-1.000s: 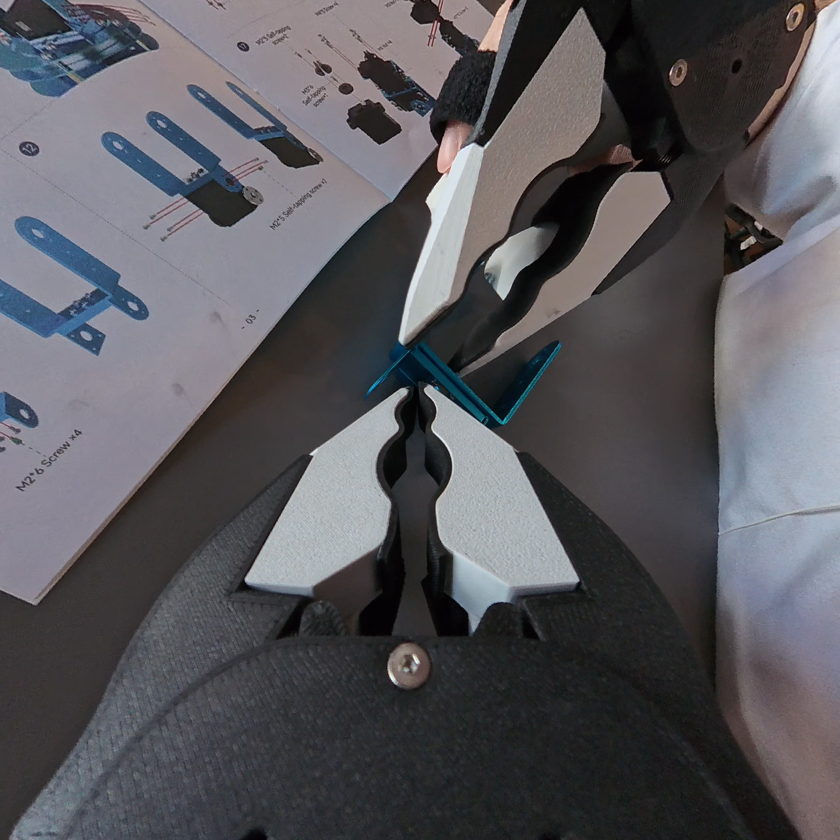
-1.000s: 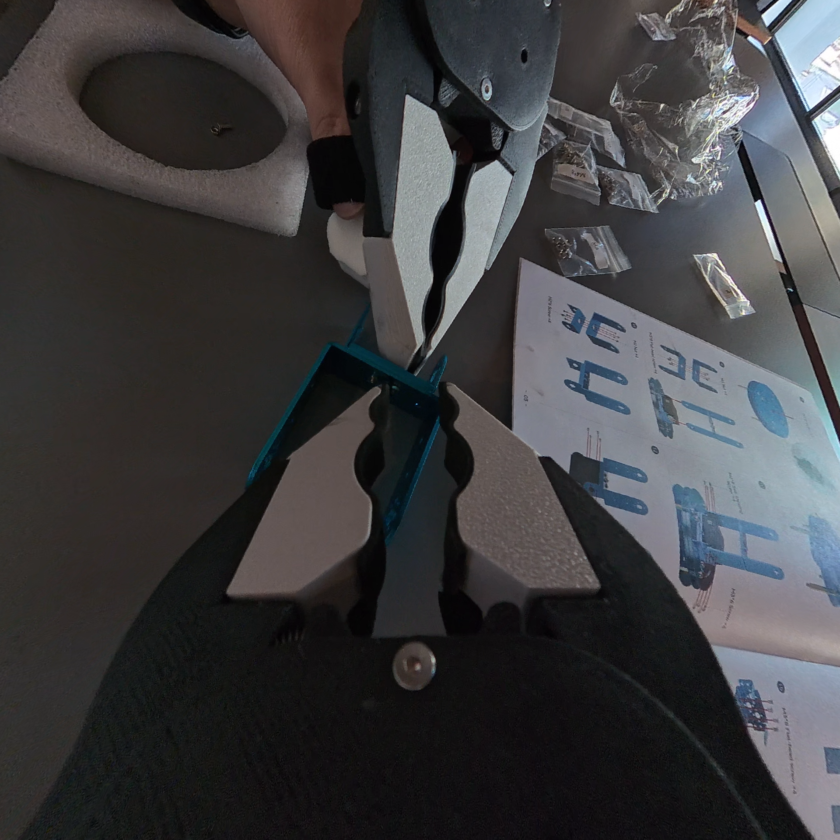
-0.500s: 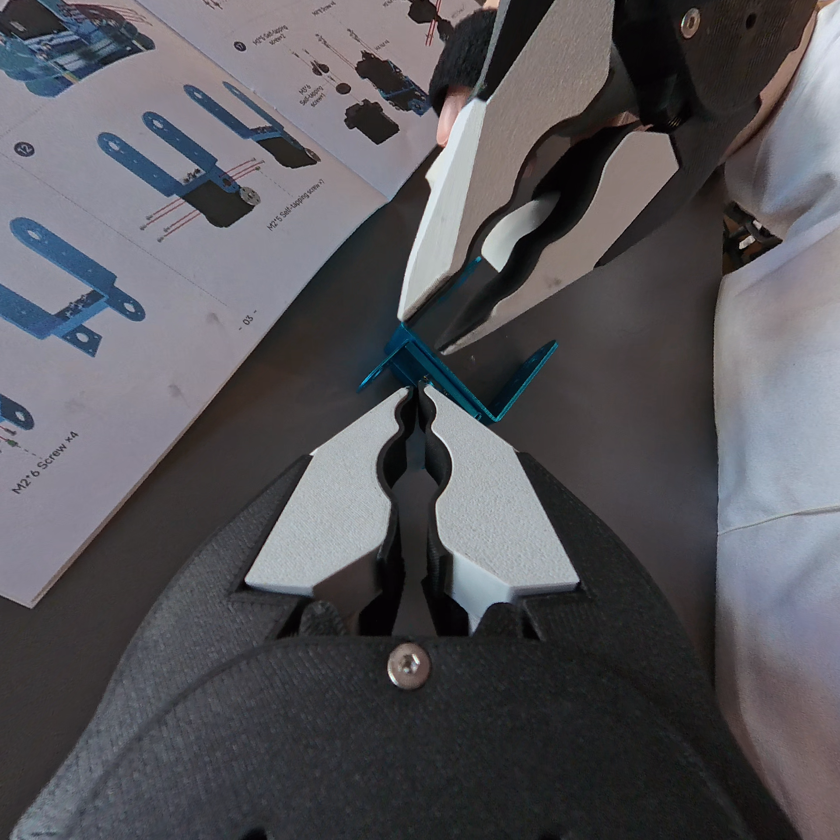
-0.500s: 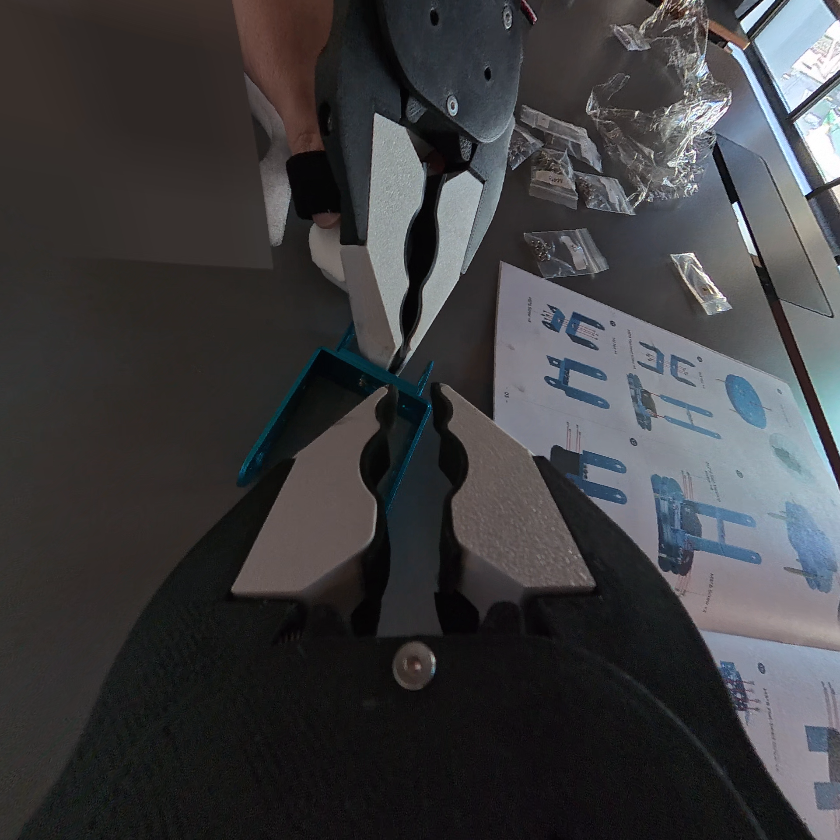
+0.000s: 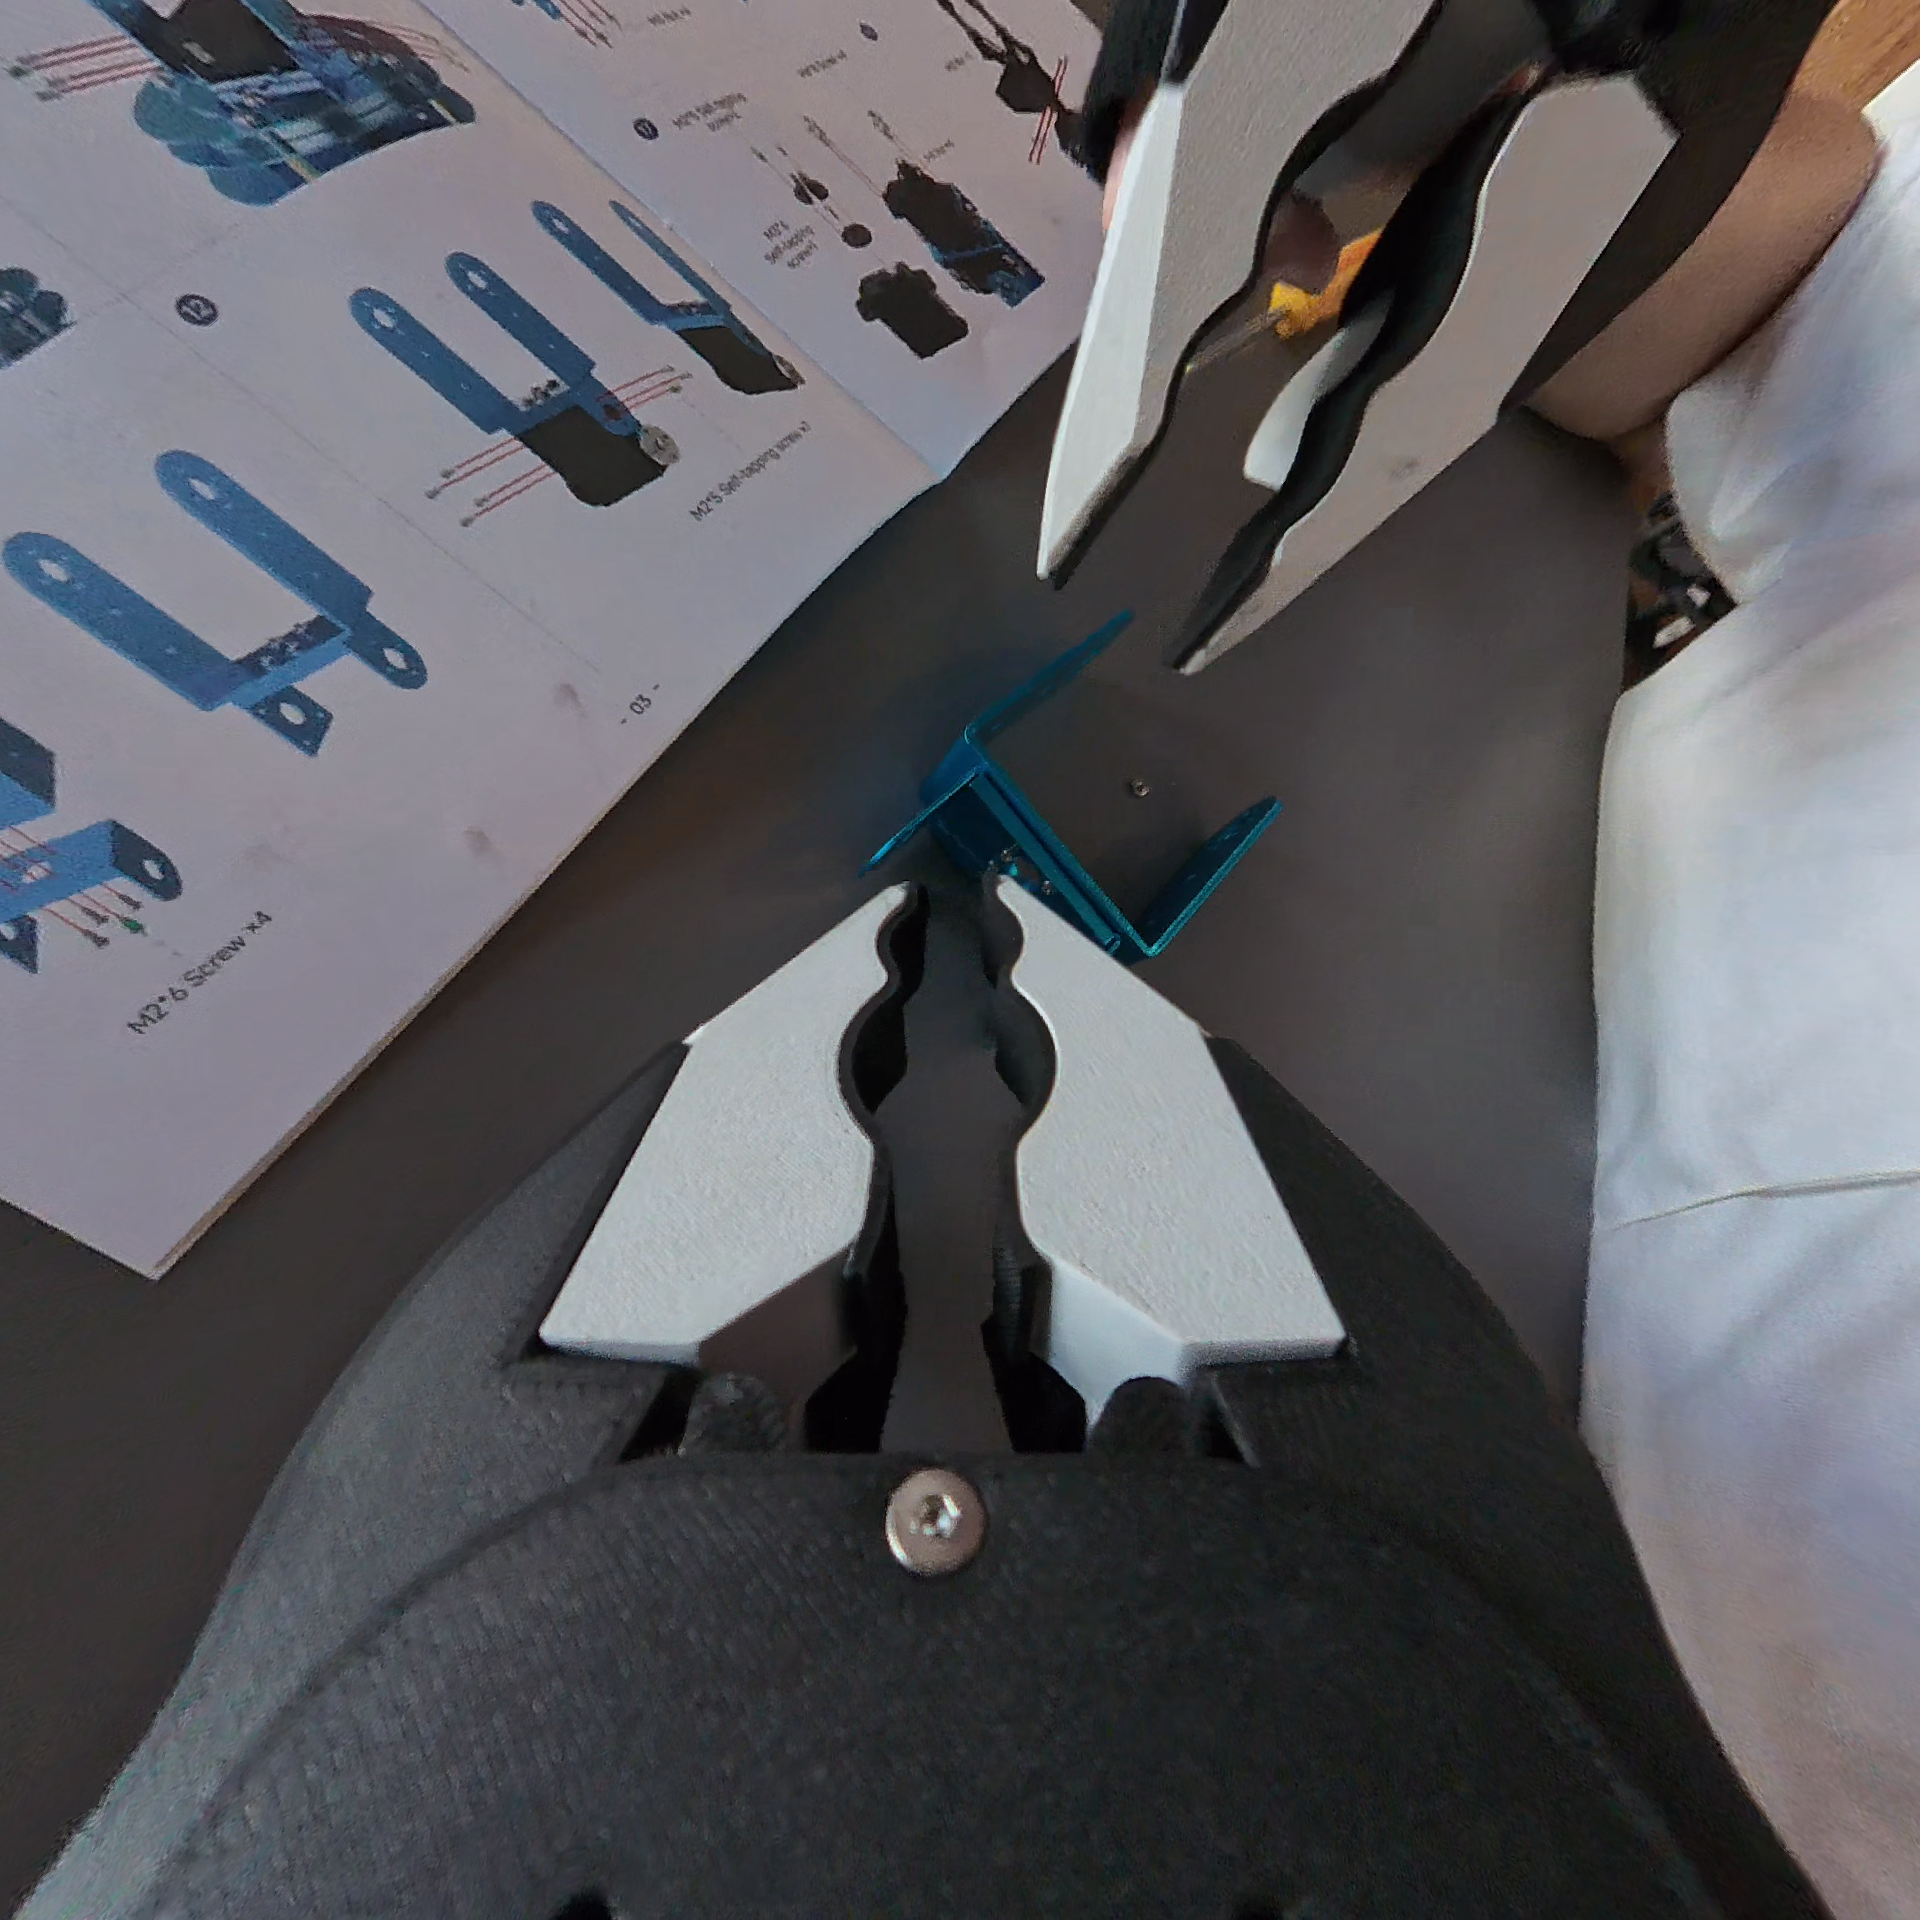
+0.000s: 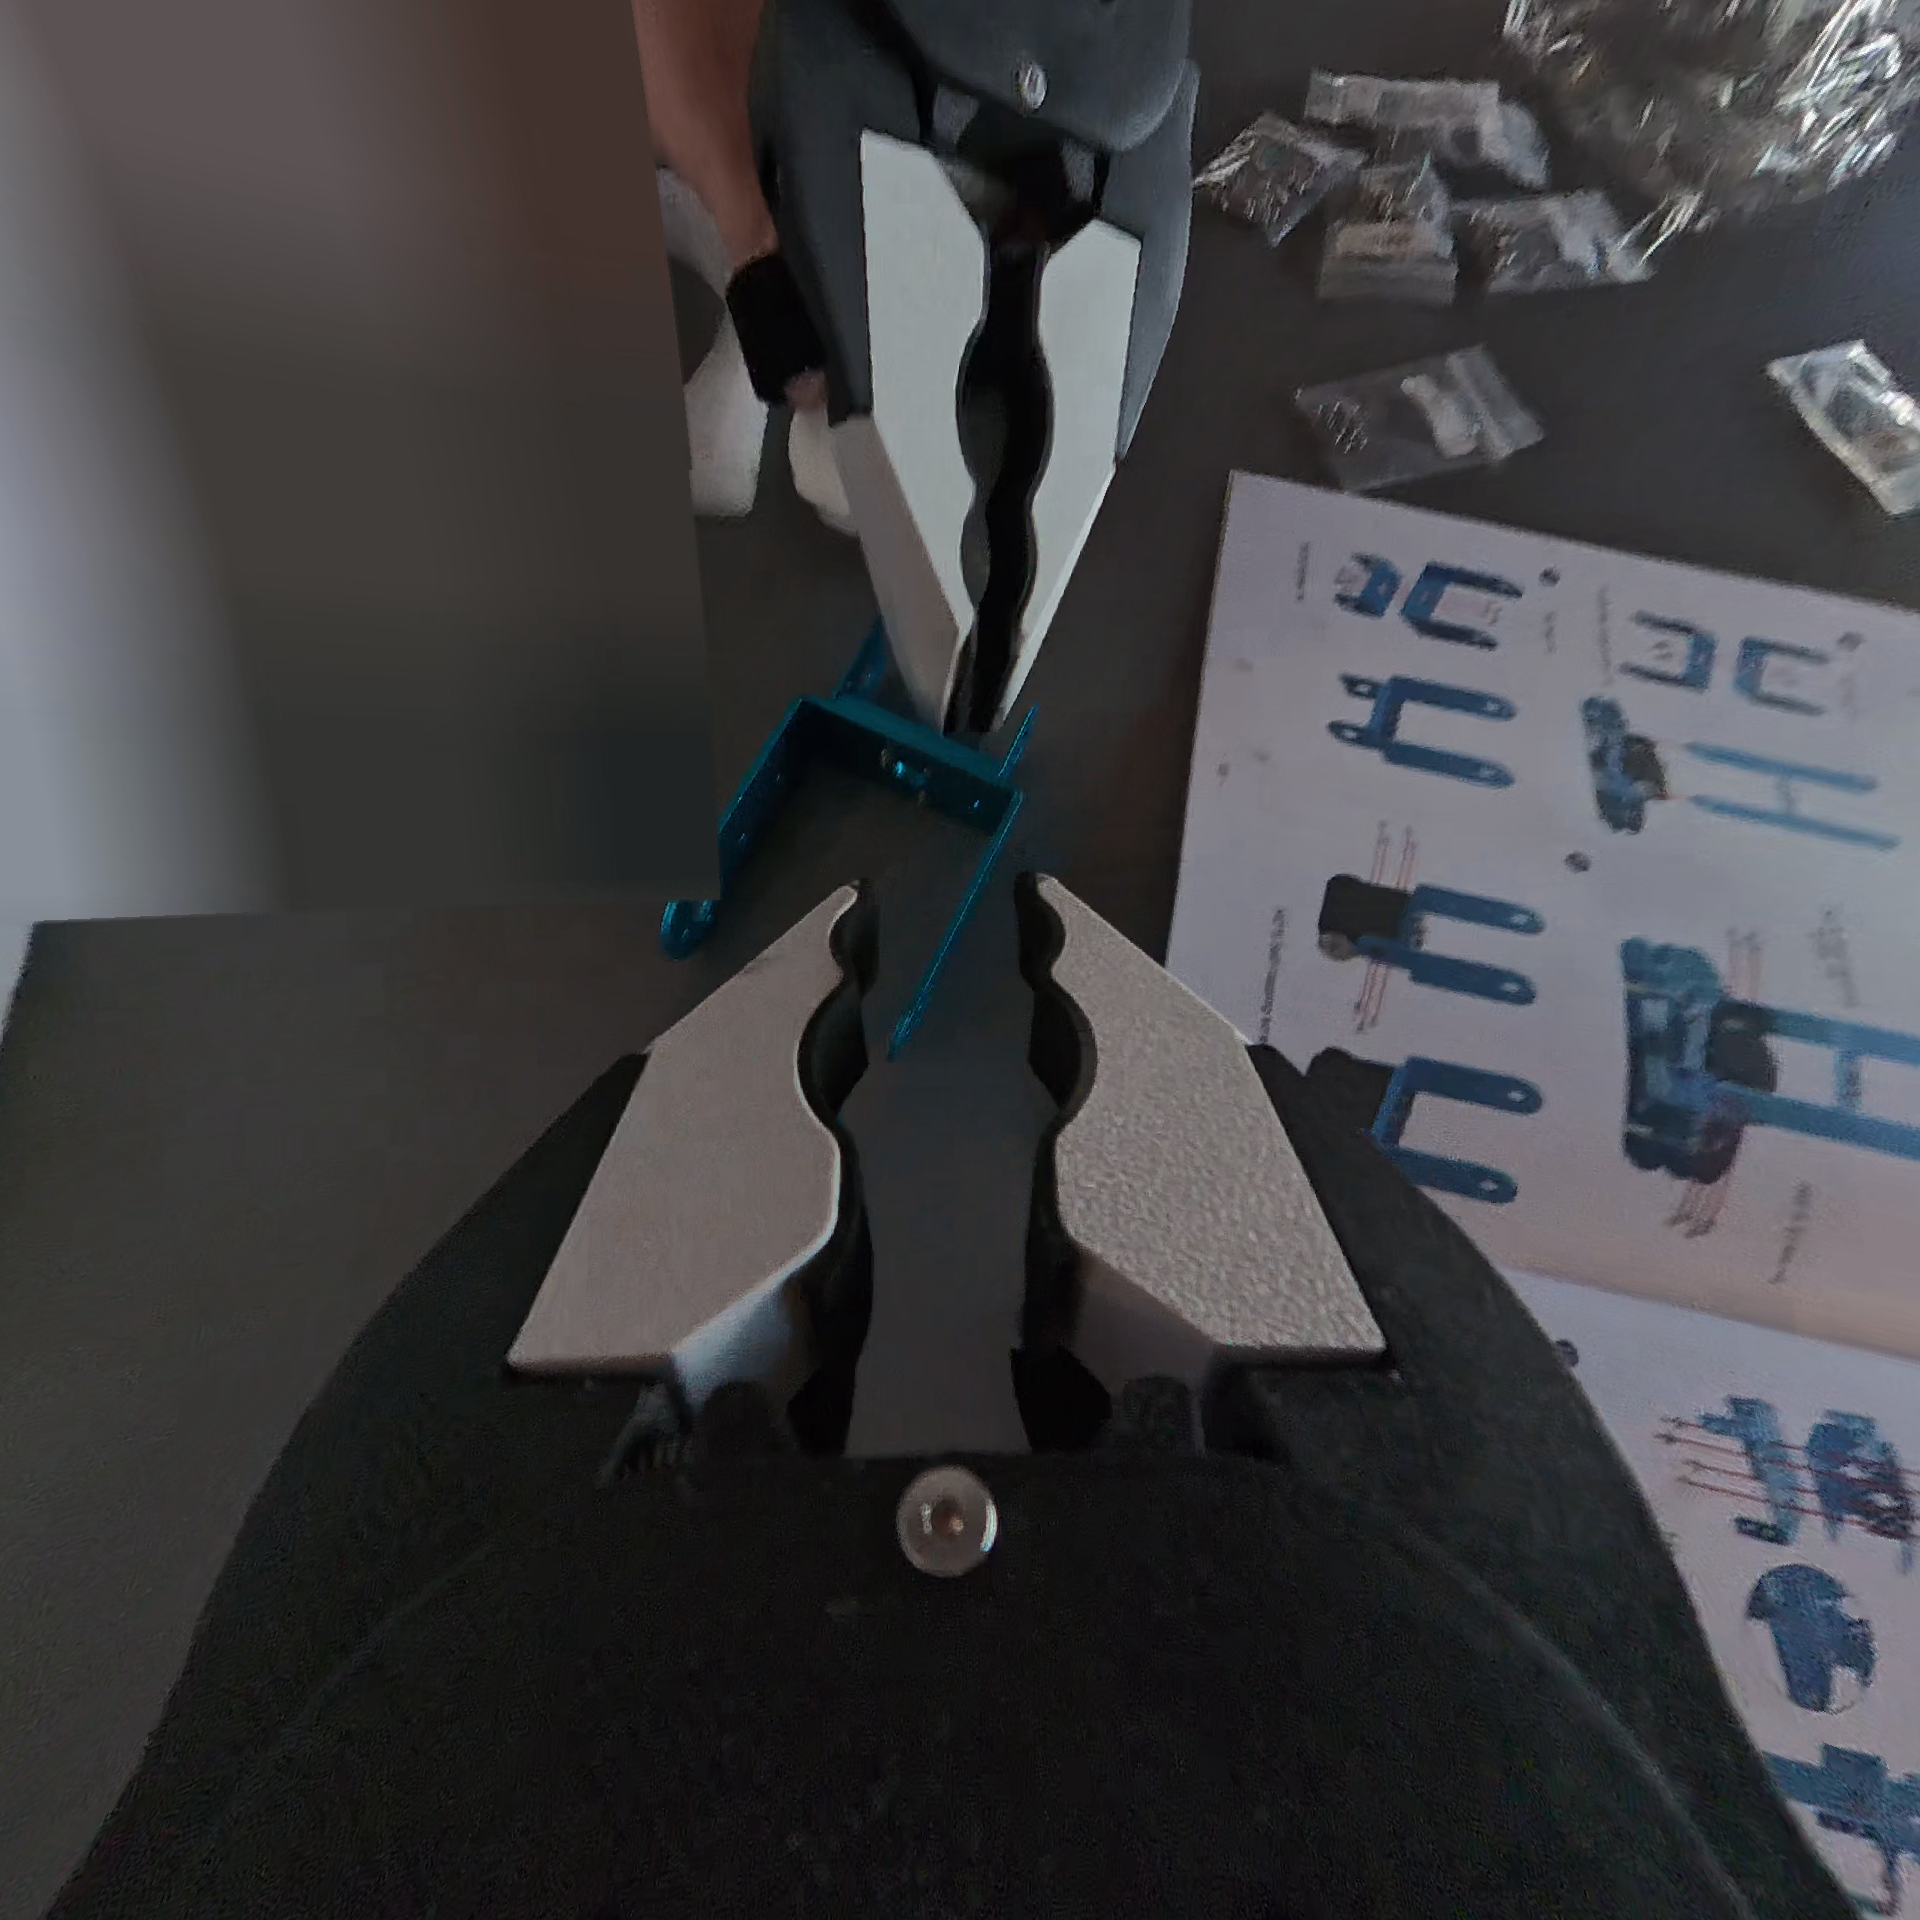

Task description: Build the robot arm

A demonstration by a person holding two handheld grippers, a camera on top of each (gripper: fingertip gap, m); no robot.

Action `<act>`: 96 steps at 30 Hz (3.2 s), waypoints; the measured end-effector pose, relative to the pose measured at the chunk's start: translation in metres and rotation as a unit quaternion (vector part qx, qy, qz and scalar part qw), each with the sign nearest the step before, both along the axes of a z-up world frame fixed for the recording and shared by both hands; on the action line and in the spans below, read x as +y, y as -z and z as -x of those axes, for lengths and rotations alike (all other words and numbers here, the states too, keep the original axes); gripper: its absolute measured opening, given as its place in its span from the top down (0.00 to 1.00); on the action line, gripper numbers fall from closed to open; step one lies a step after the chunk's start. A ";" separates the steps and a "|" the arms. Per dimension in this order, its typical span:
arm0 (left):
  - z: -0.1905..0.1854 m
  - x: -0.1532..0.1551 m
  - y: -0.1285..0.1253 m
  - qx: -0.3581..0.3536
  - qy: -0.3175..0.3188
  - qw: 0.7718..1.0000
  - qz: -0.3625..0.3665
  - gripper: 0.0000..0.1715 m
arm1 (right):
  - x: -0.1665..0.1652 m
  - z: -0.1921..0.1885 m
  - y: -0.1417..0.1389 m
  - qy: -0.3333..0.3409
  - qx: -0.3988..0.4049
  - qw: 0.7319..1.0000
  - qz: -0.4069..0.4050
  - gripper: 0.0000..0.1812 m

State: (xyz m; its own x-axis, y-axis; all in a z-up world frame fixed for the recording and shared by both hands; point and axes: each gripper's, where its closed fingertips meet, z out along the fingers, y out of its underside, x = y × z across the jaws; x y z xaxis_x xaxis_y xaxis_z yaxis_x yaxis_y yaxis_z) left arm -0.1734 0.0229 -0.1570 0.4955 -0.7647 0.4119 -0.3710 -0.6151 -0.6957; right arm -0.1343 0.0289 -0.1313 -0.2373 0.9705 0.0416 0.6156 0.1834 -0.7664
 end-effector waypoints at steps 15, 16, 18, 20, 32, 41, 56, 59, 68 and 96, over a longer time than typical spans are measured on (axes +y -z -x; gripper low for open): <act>-0.016 -0.012 -0.028 -0.147 -0.043 0.971 0.182 0.74 | -0.008 -0.010 0.015 0.033 0.046 0.998 -0.008 0.82; -0.016 -0.011 -0.025 -0.143 -0.045 0.971 0.183 0.76 | -0.007 -0.010 0.015 0.035 0.049 0.998 -0.008 0.82; -0.015 -0.011 -0.019 -0.125 -0.044 0.975 0.176 0.78 | -0.009 -0.010 0.015 0.034 0.052 0.998 -0.008 0.82; -0.017 -0.011 -0.018 -0.114 -0.042 0.979 0.163 0.82 | -0.010 -0.009 0.015 0.033 0.052 0.998 -0.008 0.82; -0.021 -0.010 -0.011 -0.102 -0.036 0.980 0.167 0.96 | -0.014 -0.019 0.012 0.039 0.063 0.997 -0.021 0.83; -0.023 -0.012 -0.013 -0.102 -0.029 0.981 0.159 0.92 | -0.014 -0.027 0.019 0.069 0.048 0.994 -0.076 0.89; -0.016 -0.007 -0.008 -0.083 -0.039 0.985 0.144 0.95 | 0.001 -0.014 0.026 0.079 0.044 0.993 -0.083 0.97; -0.012 -0.004 -0.009 -0.088 -0.047 0.985 0.141 0.96 | 0.005 -0.006 0.027 0.068 0.044 0.992 -0.092 0.96; -0.013 -0.004 -0.009 -0.090 -0.048 0.985 0.139 0.96 | -0.021 -0.020 -0.004 -0.007 0.073 0.994 -0.084 0.98; -0.014 -0.004 -0.009 -0.081 -0.045 0.987 0.128 0.96 | -0.032 -0.012 0.039 -0.088 -0.171 0.980 -0.060 0.93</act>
State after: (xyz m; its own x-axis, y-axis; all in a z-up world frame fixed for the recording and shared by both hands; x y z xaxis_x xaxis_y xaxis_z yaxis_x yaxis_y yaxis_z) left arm -0.1592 0.0192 -0.1479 0.4682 -0.5818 0.6651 -0.2039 -0.8035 -0.5593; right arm -0.1223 -0.0028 -0.1705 -0.4209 0.9062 0.0413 0.7828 0.3859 -0.4881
